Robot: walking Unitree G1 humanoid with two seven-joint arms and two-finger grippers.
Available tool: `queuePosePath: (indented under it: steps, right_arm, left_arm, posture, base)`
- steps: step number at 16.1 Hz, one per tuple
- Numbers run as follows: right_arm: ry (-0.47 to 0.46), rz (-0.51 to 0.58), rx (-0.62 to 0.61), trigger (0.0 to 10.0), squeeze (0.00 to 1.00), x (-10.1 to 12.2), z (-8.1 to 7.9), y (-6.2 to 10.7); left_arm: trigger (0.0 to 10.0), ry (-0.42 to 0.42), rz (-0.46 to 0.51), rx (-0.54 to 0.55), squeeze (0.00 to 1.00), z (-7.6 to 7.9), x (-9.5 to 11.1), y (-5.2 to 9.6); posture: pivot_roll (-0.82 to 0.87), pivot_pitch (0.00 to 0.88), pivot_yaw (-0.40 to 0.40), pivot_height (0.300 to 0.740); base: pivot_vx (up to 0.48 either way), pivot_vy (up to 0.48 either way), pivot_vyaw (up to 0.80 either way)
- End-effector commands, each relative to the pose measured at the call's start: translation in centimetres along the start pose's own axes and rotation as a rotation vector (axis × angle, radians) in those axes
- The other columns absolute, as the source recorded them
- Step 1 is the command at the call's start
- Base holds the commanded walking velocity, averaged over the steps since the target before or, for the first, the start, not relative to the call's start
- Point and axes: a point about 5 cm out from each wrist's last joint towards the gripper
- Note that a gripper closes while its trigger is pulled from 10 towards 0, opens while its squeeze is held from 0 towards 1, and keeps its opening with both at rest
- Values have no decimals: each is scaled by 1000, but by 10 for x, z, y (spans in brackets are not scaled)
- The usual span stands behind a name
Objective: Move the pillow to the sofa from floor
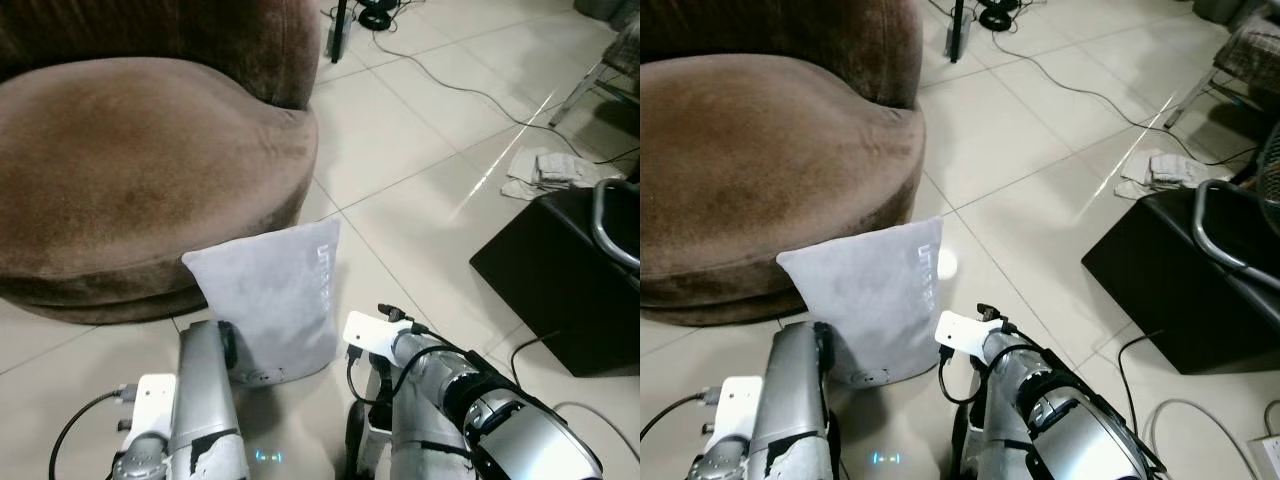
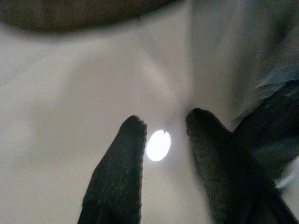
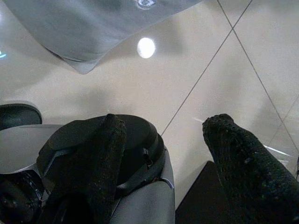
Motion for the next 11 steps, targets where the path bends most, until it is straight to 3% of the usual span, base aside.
queuePosePath:
  steps: [1,2,3,4,5,8,9,10,11]
  right_arm:
    - [-8,-58,74,10000,0,-15,-22,2]
    - [-6,-52,74,10000,0,-13,-22,2]
    - [-6,-51,74,10000,0,-13,-22,2]
    - [-7,-52,74,10000,0,-13,-22,2]
    - [-4,-52,75,10000,0,-13,-22,2]
    - [-4,-52,75,10000,0,-13,-22,2]
    - [-2,-52,75,10000,0,-13,-22,2]
    - [19,-55,89,10000,0,-16,-25,3]
    - [27,-56,96,10000,0,-17,-28,3]
  left_arm:
    - [10000,59,14,-210,0,59,-15,16]
    - [10000,139,114,-308,0,79,-24,60]
    - [10000,196,158,-325,0,85,-26,95]
    - [10000,240,172,-313,0,85,-26,118]
    - [10000,289,207,-262,0,84,-14,130]
    - [10000,289,207,-262,0,84,-14,130]
    - [10000,319,231,-224,0,82,-5,136]
    - [10000,316,310,-156,0,73,31,142]
    - [10000,301,328,-137,0,67,47,147]
  posture:
    - [188,271,-188,485]
    - [194,271,-188,485]
    - [207,272,-191,485]
    - [207,272,-191,485]
    - [214,276,-198,485]
    - [214,276,-198,485]
    - [214,276,-198,485]
    - [255,274,-222,485]
    - [253,269,-226,485]
  base:
    - [0,0,0]
    - [0,0,0]
    - [0,0,0]
    - [0,0,0]
    - [0,0,0]
    - [0,0,0]
    - [0,0,0]
    - [0,0,0]
    - [0,0,0]
Point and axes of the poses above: a point about 5 cm out from each wrist's last joint towards the gripper, its own y axis pointing back from the gripper into the wrist, its own x axis along the axis of the wrist's last joint, z = x × y, and after that the axes turned 14 degrees about y, right-handed
